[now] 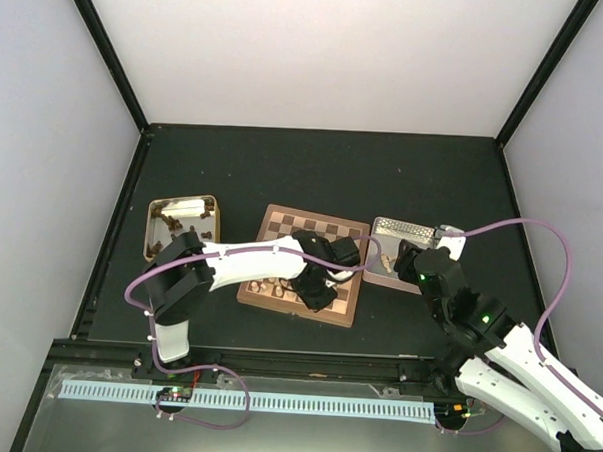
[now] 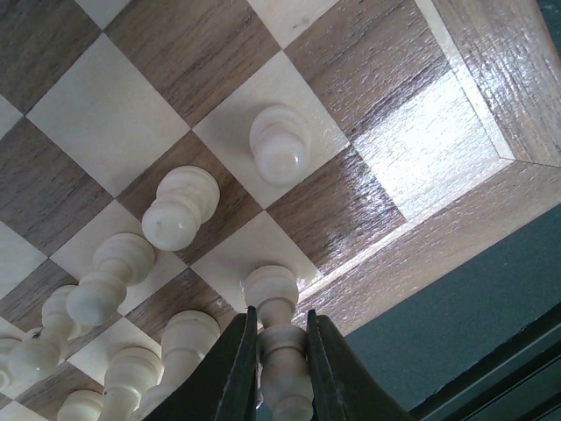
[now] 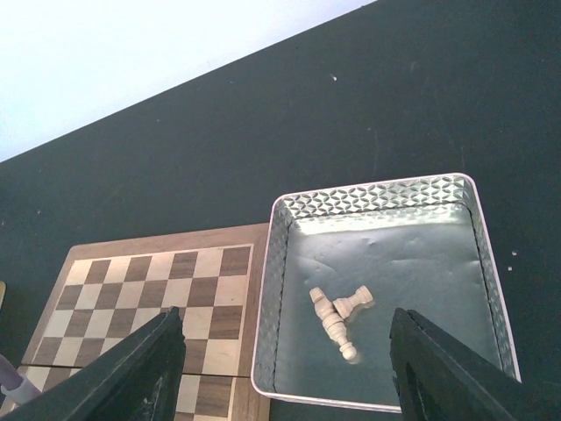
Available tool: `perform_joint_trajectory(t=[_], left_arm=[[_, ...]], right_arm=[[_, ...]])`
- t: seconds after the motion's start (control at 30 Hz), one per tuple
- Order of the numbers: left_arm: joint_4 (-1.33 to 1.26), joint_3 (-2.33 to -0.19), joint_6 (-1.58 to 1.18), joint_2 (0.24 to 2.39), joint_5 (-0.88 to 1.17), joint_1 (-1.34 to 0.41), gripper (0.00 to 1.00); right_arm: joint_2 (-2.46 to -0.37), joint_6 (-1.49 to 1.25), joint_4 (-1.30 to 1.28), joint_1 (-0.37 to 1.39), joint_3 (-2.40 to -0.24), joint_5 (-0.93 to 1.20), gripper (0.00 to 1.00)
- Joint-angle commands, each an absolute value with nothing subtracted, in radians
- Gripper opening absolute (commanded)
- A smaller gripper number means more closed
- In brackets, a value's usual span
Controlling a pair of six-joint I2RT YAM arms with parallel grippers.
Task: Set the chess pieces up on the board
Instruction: Place the chess piece on the chessboard.
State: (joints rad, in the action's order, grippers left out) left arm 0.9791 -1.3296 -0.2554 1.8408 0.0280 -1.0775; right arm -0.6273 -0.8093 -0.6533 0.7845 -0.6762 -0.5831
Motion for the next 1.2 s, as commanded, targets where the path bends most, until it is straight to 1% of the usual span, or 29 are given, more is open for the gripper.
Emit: perform_joint_trajectory(t=[0.0, 0.13, 0.53, 0.7, 0.8, 1.0, 1.1, 1.17], left_arm=[[0.980, -1.365, -0.266, 1.875, 0.001, -1.081, 0.07], [0.976, -1.359, -0.271, 1.872, 0.002, -1.081, 0.20], [0.959, -1.371, -0.279, 1.796, 0.016, -1.081, 0.39], [0.927, -1.372, -0.277, 1.733, 0.064, -1.076, 0.39], [0.916, -1.367, -0.280, 1.707, 0.075, -1.073, 0.38], [0.885, -1.333, -0.312, 1.622, 0.019, -1.043, 0.37], [0.850, -1.295, -0.331, 1.534, -0.009, -1.008, 0.37], [0.816, -1.259, -0.341, 1.468, -0.030, -0.979, 0.39]], right_arm=[[-0.617, -0.821, -0.659, 0.783, -0.666, -0.605, 0.65], [-0.615, -0.821, -0.660, 0.782, -0.666, -0.601, 0.65], [-0.594, -0.827, -0.671, 0.782, -0.672, -0.597, 0.65], [-0.576, -0.840, -0.689, 0.782, -0.675, -0.594, 0.66], [-0.568, -0.850, -0.693, 0.782, -0.675, -0.589, 0.66], [-0.578, -0.843, -0.703, 0.782, -0.689, -0.574, 0.66], [-0.621, -0.834, -0.738, 0.782, -0.709, -0.564, 0.65], [-0.659, -0.822, -0.760, 0.781, -0.722, -0.546, 0.65]])
